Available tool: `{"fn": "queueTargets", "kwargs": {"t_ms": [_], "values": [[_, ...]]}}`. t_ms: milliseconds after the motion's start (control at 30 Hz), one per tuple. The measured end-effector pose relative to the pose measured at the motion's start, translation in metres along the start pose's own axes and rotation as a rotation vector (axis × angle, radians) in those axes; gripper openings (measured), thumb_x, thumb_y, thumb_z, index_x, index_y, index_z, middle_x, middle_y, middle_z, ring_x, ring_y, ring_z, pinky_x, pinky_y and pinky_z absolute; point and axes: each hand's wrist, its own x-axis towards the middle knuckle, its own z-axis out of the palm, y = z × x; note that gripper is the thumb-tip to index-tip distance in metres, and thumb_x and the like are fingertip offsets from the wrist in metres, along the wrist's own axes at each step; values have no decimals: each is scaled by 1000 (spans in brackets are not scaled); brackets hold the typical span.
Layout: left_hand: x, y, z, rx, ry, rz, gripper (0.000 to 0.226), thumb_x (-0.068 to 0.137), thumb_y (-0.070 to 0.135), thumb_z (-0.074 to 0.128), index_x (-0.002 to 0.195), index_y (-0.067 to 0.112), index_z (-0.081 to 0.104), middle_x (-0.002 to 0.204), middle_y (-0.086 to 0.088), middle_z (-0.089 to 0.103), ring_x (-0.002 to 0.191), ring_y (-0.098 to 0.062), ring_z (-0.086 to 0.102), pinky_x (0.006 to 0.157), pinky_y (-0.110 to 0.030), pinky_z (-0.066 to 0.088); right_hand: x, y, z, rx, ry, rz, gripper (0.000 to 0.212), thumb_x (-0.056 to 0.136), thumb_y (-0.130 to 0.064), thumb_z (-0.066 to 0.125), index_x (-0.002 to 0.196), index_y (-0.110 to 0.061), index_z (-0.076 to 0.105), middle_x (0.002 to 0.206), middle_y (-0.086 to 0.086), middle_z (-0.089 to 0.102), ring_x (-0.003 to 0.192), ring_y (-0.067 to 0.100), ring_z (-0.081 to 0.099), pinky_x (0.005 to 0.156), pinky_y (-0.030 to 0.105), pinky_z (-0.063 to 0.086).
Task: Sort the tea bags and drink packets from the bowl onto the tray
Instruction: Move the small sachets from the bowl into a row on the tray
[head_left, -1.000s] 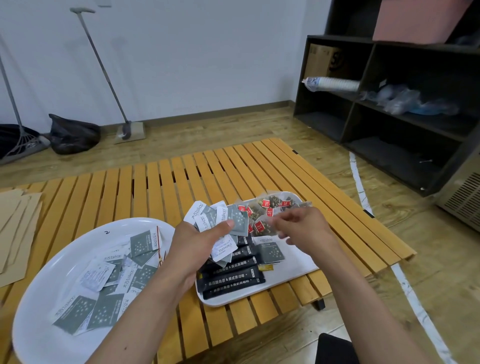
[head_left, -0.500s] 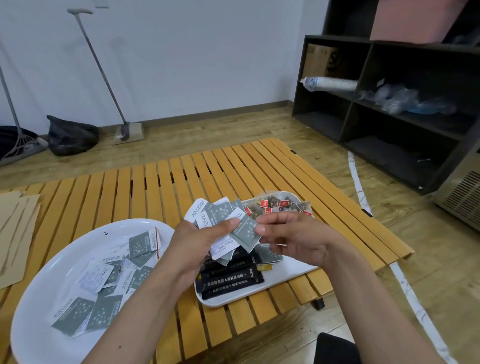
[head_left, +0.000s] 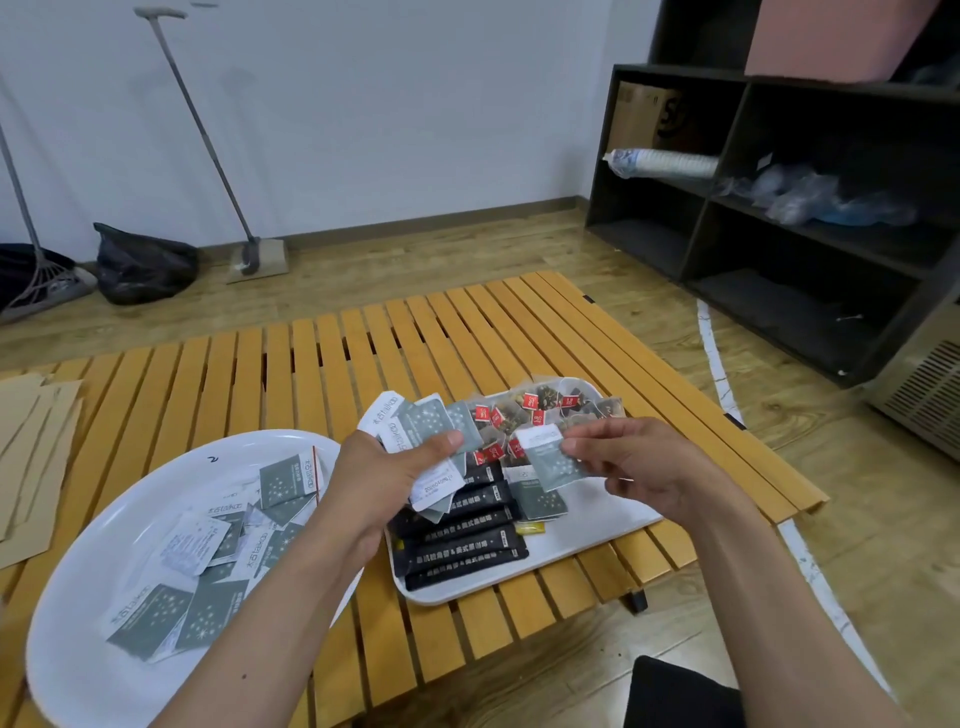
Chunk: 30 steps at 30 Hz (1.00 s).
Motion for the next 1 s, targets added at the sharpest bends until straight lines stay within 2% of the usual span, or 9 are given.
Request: {"fn": "queueTargets", "kwargs": {"t_ms": [100,200,333,467,567,667,767,933,1000], "values": [[1,0,-1,18,-3,-11,54,60,27,95,107,8,73,94,-8,81,92,-27,78,92,-52,59,7,9,-6,-159,118,44,15,80,-7,83,94,-6,77,81,9,77,62,12,63,52,23,40],[1,-3,2,39,-28,-27,53,66,27,93,111,8,72,94,-8,81,91,-28,78,87,-48,61,14,12,1,-295,157,70,9,81,-10,83,88,-9,78,67,4,74,45,6,57,44,21,38],[0,-3,5,29,-69,-66,41,79,26,85,113,7,70,94,-9,81,87,-27,78,72,-39,63,22,13,13,-441,168,52,6,82,-13,83,85,-11,78,72,3,76,55,8,64,41,17,40],[-2,0,6,-17,-87,-117,28,91,22,75,113,7,65,91,-9,81,81,-24,79,70,-39,64,31,15,19,-549,190,34,13,80,-19,86,70,-21,78,63,-5,75,63,8,71,62,27,58],[-3,0,7,-22,-73,-122,32,90,18,76,115,7,60,90,-10,81,77,-24,79,65,-39,64,31,17,19,-542,183,-12,12,76,-22,89,69,-23,80,66,-8,76,67,10,72,79,36,63],[-2,-2,7,-29,-71,-119,34,89,17,76,117,7,60,92,-10,81,79,-25,79,63,-38,63,26,17,21,-541,124,-36,13,70,-21,93,75,-23,81,78,-6,79,80,14,74,83,37,62],[-3,-2,9,-32,-77,-111,33,89,18,77,115,8,60,92,-9,81,80,-24,79,62,-36,61,23,14,26,-595,90,-38,15,74,-18,90,87,-19,80,92,-2,77,84,15,72,82,33,60],[-5,-2,9,-13,-72,-94,33,87,19,79,113,11,60,95,-10,81,81,-23,78,59,-33,59,19,13,24,-556,94,-49,13,74,-24,90,84,-23,80,94,-3,77,88,14,72,88,37,60],[-6,-1,9,-5,-87,-82,28,87,19,79,109,12,62,94,-8,81,82,-23,78,60,-32,59,12,9,23,-429,127,-147,13,76,-30,88,85,-24,80,88,-6,78,82,8,70,82,32,59]]}}
